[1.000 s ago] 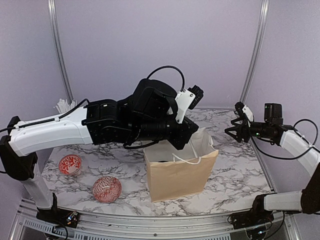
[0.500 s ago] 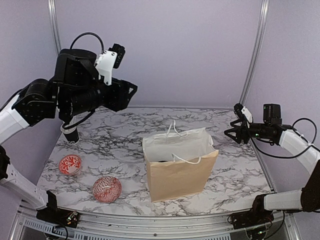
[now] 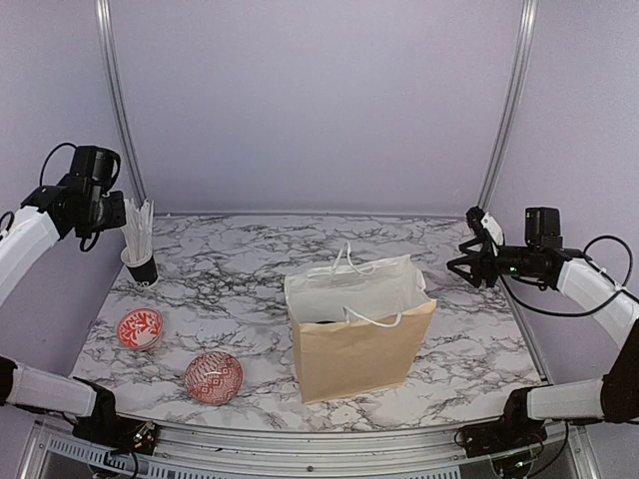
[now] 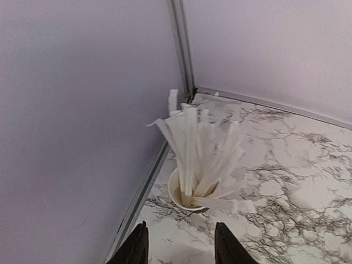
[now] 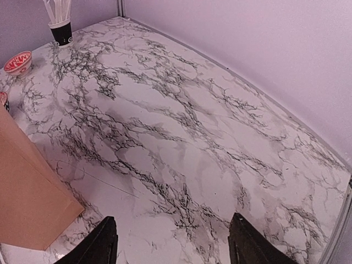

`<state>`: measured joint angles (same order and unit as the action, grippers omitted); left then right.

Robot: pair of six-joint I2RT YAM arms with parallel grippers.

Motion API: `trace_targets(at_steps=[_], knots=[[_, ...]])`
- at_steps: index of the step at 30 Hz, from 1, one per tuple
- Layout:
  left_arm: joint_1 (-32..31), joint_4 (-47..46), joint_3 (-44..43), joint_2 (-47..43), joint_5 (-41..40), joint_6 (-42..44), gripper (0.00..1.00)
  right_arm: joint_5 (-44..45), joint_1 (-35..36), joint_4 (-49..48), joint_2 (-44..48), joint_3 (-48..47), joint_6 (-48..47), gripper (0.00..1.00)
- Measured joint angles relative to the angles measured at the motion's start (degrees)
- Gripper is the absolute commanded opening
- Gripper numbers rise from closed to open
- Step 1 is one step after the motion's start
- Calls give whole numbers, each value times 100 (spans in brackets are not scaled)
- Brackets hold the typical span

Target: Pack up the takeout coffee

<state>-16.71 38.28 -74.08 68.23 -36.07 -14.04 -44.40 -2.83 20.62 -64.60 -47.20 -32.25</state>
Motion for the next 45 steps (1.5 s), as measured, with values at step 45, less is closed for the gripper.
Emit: trace_targets(at_steps=[45], knots=[[3226,-1921,-870,2828,3373,-1661,31,299,210,50,-44,0,-236,67]])
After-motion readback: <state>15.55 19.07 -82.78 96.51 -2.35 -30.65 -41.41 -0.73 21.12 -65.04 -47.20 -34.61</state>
